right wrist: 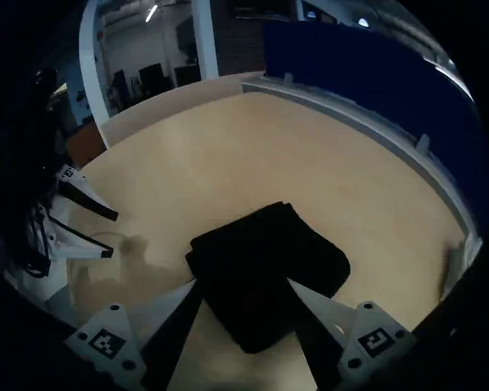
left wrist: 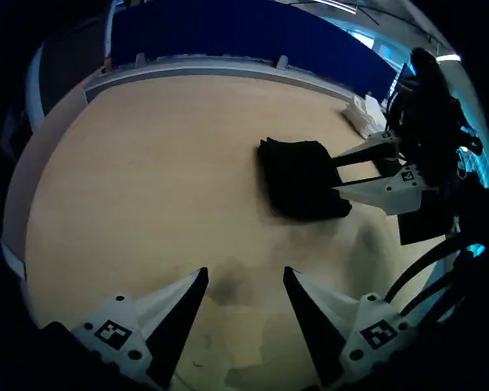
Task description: Fold towel
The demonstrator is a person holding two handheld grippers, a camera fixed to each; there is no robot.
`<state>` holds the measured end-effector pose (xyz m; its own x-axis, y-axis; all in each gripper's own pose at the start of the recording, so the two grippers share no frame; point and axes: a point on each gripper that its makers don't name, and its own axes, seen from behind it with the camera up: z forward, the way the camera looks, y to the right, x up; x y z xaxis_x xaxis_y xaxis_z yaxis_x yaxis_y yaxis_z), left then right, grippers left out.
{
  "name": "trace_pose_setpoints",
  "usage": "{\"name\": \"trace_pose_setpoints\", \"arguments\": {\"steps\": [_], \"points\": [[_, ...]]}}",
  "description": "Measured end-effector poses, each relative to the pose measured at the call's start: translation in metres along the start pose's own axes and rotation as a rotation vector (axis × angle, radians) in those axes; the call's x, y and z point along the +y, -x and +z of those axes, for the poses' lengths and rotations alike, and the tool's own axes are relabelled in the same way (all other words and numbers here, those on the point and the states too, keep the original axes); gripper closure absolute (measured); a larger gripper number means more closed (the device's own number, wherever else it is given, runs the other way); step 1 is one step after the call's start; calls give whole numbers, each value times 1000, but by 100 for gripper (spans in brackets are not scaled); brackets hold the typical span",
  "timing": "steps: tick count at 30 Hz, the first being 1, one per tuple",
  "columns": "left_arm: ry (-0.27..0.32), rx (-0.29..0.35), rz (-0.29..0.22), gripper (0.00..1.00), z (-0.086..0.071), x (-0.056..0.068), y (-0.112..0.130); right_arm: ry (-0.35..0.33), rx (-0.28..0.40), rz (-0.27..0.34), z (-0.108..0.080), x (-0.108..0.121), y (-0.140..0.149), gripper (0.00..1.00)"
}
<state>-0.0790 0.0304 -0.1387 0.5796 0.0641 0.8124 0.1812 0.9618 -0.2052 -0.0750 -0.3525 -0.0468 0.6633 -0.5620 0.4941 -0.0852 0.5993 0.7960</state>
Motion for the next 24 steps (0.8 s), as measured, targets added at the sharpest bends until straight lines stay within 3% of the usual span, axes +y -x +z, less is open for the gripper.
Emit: {"name": "trace_pose_setpoints", "arguments": {"steps": [13,24], "points": [[-45,18,-16,15,-9,-11,5,108,-25,127,-27,22,38,13],[-64,33,-34,15,-15,-16,5,129,-48,165,-31,20,55,13]]}}
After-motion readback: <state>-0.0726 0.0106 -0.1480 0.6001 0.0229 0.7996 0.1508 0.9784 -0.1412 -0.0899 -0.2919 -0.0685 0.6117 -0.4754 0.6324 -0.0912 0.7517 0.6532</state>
